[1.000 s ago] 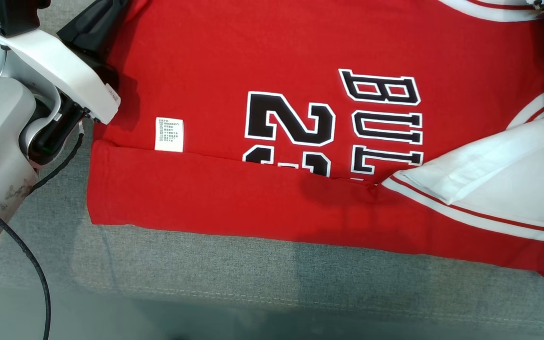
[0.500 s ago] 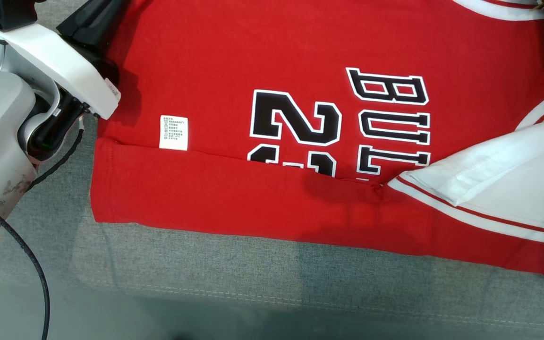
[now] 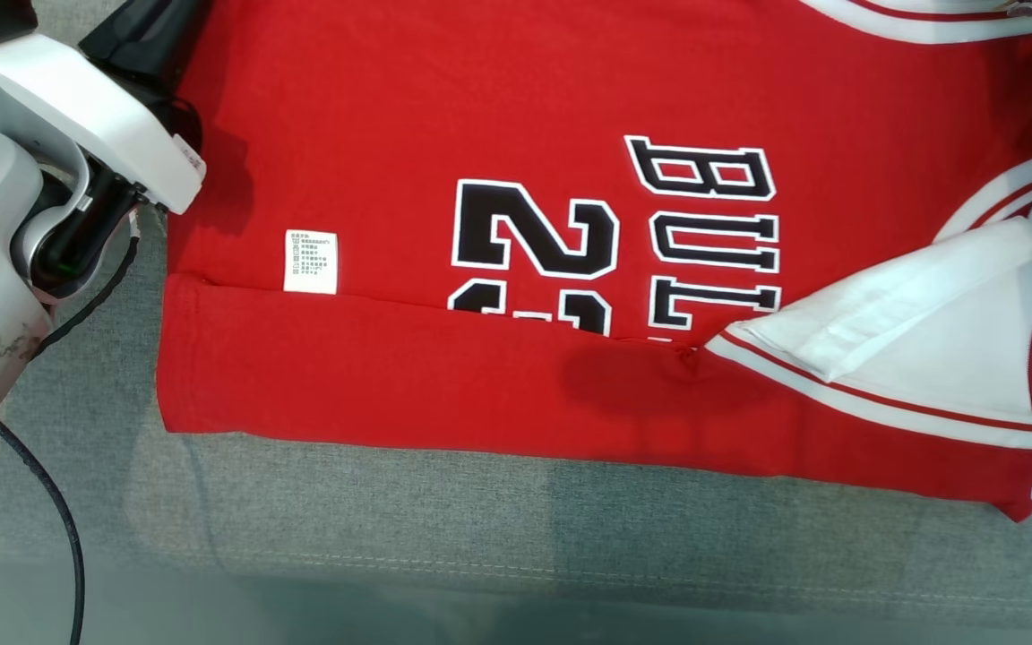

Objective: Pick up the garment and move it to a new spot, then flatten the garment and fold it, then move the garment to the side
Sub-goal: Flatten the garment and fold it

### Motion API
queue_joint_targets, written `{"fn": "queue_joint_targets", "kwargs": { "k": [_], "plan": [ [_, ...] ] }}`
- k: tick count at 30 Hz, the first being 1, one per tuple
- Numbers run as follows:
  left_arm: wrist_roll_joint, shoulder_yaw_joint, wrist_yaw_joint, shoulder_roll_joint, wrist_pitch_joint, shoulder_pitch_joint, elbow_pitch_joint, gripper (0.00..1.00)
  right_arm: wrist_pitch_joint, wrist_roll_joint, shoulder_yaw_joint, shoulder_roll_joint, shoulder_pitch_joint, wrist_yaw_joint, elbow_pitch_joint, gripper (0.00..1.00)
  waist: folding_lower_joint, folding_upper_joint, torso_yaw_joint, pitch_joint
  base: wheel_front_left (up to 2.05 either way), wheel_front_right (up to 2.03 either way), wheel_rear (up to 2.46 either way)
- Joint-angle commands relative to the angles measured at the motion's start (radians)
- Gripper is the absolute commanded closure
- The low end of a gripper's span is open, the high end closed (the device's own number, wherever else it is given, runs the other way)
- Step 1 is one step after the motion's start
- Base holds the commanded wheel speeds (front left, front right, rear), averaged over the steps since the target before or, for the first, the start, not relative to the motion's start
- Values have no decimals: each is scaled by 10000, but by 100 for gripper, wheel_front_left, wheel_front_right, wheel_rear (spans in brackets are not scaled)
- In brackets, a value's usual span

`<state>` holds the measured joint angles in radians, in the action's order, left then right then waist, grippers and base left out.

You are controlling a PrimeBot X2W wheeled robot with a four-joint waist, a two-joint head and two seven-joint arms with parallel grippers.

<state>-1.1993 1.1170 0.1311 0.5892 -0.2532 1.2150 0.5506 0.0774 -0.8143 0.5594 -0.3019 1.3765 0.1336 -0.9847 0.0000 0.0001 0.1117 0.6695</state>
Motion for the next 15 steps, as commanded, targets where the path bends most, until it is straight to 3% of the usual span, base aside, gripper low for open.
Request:
{"fn": "queue_joint_targets", "kwargs": {
  "k": [1, 15],
  "plan": [
    [-105, -445, -4, 559, -84, 45, -20, 100, 145, -213, 40, -1, -385, -29, 416, 100, 0, -1, -119, -129, 0, 0, 0],
    [-532, -1031, -4, 1256, -85, -1442, -6, 100, -258, -2525, 1002, -1522, -2645, -29, 3769, 100, 0, -1, -932, -1422, 0, 0, 0]
  ]
}}
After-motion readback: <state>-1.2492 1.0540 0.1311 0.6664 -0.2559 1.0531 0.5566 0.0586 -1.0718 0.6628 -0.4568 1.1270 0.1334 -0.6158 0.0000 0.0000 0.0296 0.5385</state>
